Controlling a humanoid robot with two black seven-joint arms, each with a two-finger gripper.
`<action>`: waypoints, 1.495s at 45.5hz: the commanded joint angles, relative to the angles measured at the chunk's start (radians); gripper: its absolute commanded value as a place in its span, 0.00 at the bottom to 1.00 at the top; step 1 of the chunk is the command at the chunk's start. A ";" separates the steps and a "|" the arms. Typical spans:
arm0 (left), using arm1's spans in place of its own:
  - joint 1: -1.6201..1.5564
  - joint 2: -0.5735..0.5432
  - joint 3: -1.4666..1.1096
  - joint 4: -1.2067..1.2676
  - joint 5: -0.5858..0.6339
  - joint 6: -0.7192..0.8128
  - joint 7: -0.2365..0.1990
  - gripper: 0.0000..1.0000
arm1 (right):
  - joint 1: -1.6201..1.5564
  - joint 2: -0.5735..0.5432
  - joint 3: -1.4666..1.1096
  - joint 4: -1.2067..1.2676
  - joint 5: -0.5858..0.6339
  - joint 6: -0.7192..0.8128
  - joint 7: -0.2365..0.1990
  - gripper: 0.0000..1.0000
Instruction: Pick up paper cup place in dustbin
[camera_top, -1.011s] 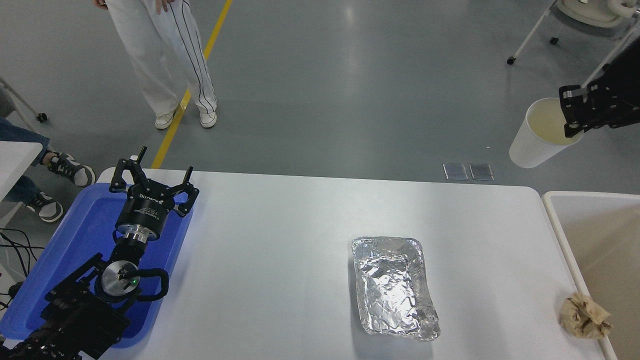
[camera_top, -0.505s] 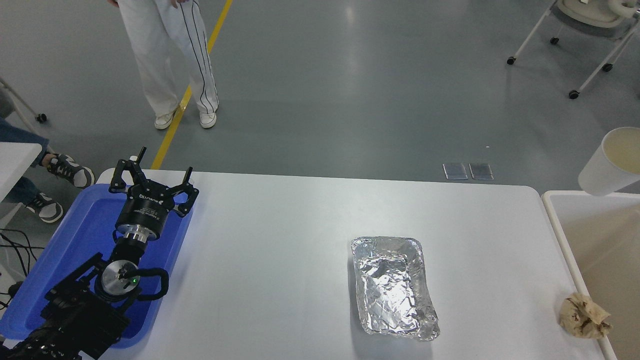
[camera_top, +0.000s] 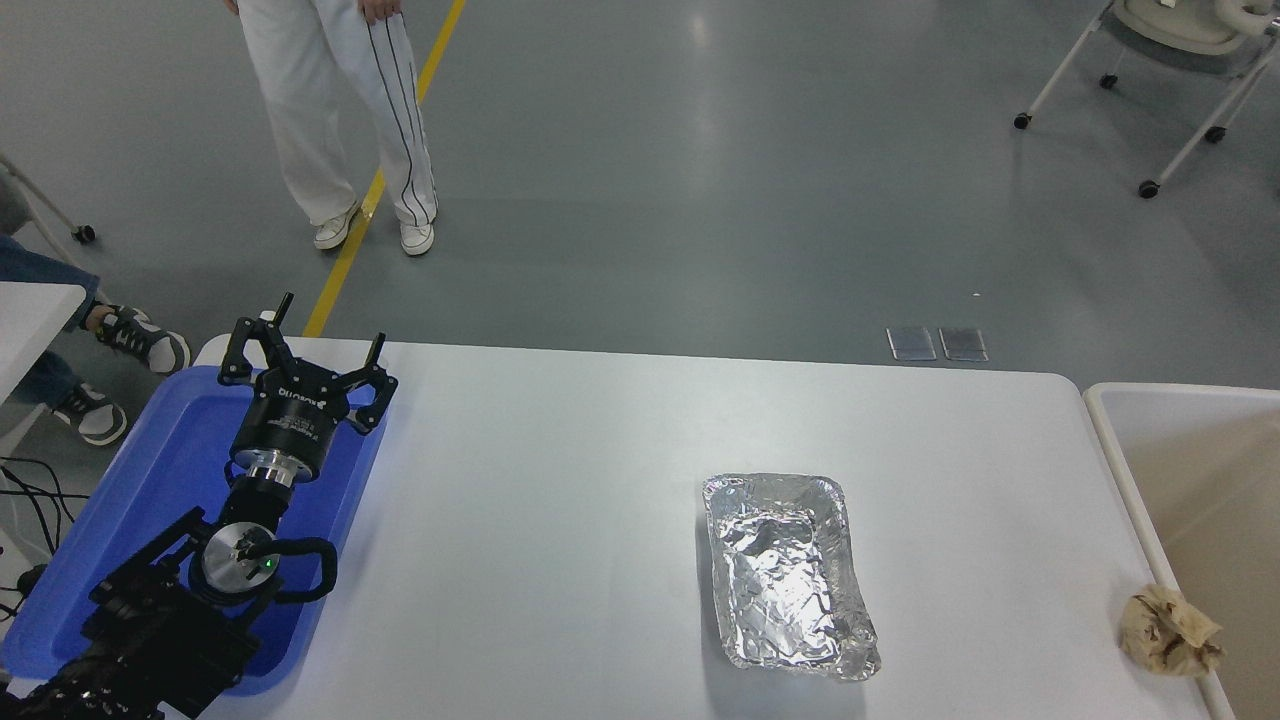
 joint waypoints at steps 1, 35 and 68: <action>0.001 0.000 0.000 0.000 0.000 0.000 0.000 1.00 | -0.032 -0.070 -0.005 -0.066 -0.045 0.000 0.000 0.00; 0.001 0.000 0.000 0.000 0.000 0.000 -0.002 1.00 | -1.004 0.000 0.784 -0.708 -0.033 0.000 0.000 0.00; 0.001 0.000 0.000 0.000 0.000 0.000 -0.002 1.00 | -1.411 0.266 0.851 -0.899 0.087 0.000 0.000 0.00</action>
